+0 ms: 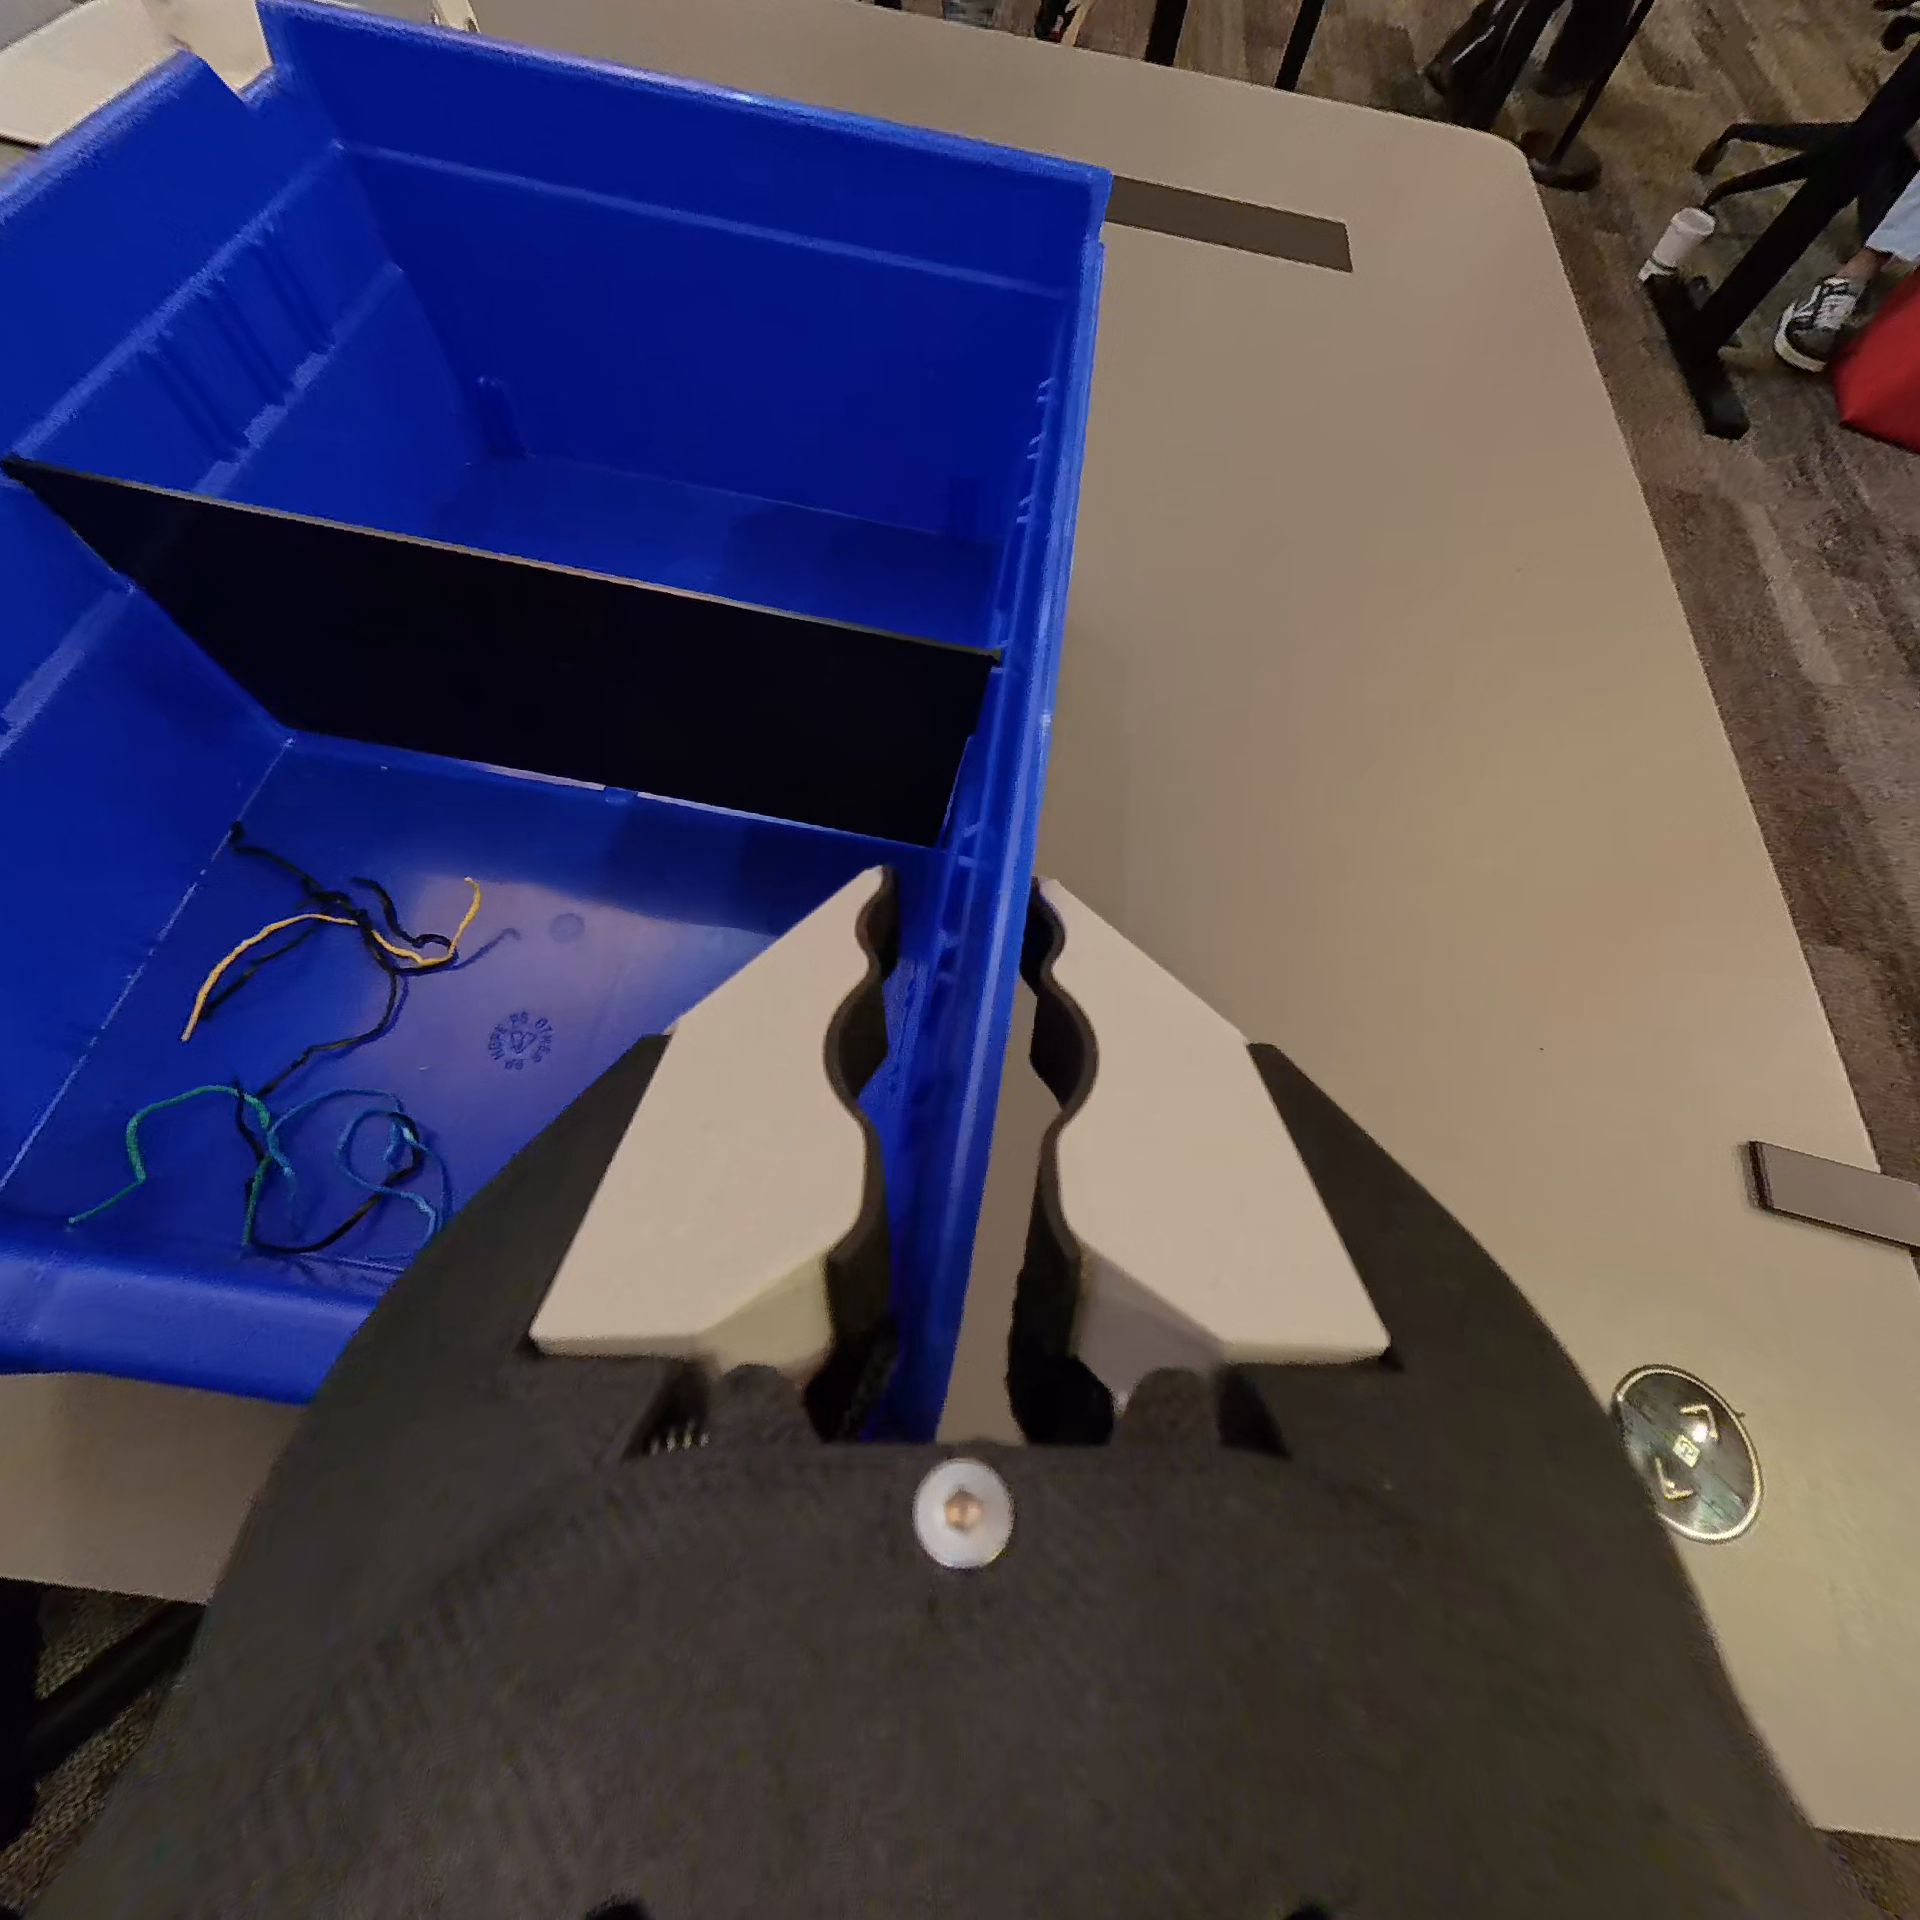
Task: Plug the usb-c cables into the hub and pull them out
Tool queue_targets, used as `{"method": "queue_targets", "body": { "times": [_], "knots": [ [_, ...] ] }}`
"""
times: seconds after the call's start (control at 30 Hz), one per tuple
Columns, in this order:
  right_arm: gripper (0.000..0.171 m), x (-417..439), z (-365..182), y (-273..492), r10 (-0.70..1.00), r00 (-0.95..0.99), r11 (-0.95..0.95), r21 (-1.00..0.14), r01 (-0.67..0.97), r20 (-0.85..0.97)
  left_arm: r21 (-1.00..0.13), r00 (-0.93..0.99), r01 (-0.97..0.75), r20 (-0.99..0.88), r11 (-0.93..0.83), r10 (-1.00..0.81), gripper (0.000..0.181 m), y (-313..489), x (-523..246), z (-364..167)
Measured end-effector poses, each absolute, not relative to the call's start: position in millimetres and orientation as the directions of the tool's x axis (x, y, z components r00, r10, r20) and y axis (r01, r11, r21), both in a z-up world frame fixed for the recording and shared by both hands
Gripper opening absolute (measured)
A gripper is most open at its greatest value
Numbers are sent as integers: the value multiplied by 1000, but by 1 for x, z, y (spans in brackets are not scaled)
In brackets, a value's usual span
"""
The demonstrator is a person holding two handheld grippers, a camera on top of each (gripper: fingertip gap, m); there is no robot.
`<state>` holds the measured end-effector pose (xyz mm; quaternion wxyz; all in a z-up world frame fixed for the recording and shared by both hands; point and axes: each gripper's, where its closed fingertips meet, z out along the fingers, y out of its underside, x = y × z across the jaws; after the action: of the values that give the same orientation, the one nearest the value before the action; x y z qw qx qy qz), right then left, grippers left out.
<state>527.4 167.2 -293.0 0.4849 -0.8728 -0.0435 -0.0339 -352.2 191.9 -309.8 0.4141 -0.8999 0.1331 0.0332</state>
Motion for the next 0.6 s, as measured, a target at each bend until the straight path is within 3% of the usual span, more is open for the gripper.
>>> {"method": "queue_targets", "body": {
  "times": [0.03, 0.6],
  "knots": [
    [22, 527, -293, 167, 43, 995, -525, -845, 103, 94, -730, 960, -278, -178, -625, -218, 15, 192, -352, -311],
    [45, 528, -266, 165, 9, 989, -490, -861, 135, 150, -743, 959, -282, -198, -607, -202, 24, 195, -355, -304]
  ]
}}
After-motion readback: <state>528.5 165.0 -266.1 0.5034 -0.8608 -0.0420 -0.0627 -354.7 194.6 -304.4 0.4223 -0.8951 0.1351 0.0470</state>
